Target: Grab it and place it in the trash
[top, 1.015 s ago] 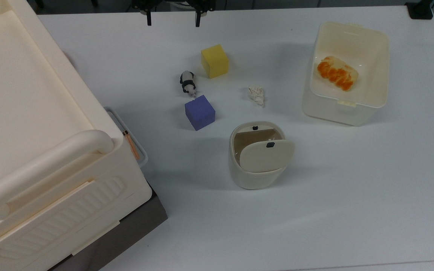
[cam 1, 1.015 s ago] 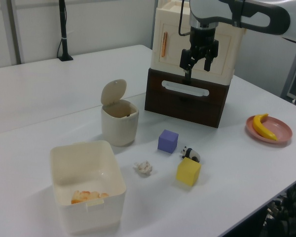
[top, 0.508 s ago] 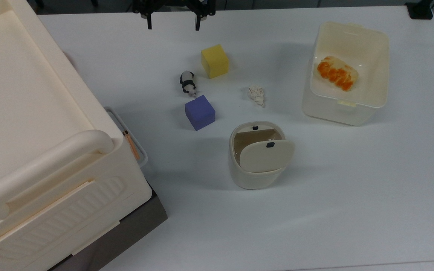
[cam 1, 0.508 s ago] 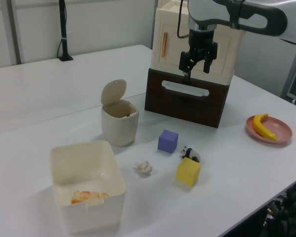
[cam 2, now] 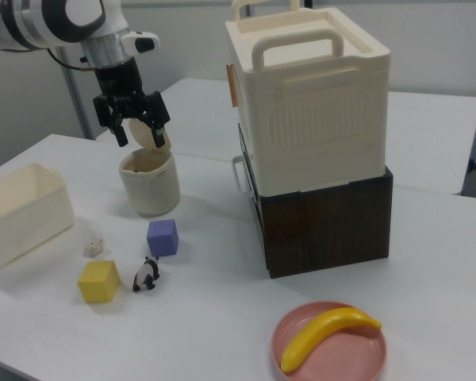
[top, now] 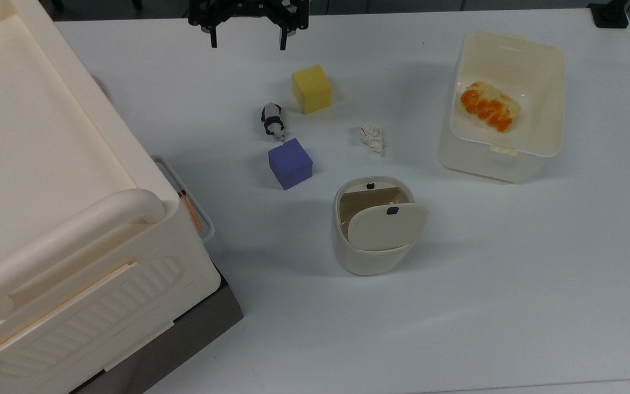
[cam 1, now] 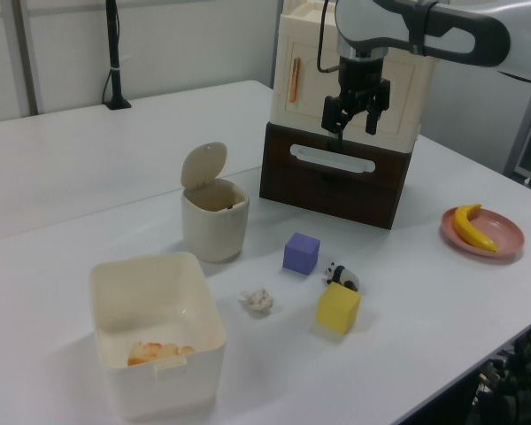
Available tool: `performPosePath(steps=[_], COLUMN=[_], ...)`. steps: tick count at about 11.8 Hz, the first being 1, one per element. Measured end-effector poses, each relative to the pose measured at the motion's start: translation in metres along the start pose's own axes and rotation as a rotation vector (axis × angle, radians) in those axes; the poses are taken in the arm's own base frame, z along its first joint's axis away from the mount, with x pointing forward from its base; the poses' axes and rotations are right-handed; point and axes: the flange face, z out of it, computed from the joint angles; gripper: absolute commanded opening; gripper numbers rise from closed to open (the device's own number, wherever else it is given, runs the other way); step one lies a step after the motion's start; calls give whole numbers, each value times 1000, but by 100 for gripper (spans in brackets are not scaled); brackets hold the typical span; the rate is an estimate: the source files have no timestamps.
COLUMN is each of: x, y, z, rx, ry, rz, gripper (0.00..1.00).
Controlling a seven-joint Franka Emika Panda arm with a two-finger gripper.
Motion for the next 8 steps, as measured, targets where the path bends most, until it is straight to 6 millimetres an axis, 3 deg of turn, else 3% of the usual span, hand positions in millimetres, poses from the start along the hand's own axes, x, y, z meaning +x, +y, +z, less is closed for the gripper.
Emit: performPosePath(steps=[8], x=[5], y=[3], z=[8], rx=[-89], ry=[-15], rz=[15], gripper=[100])
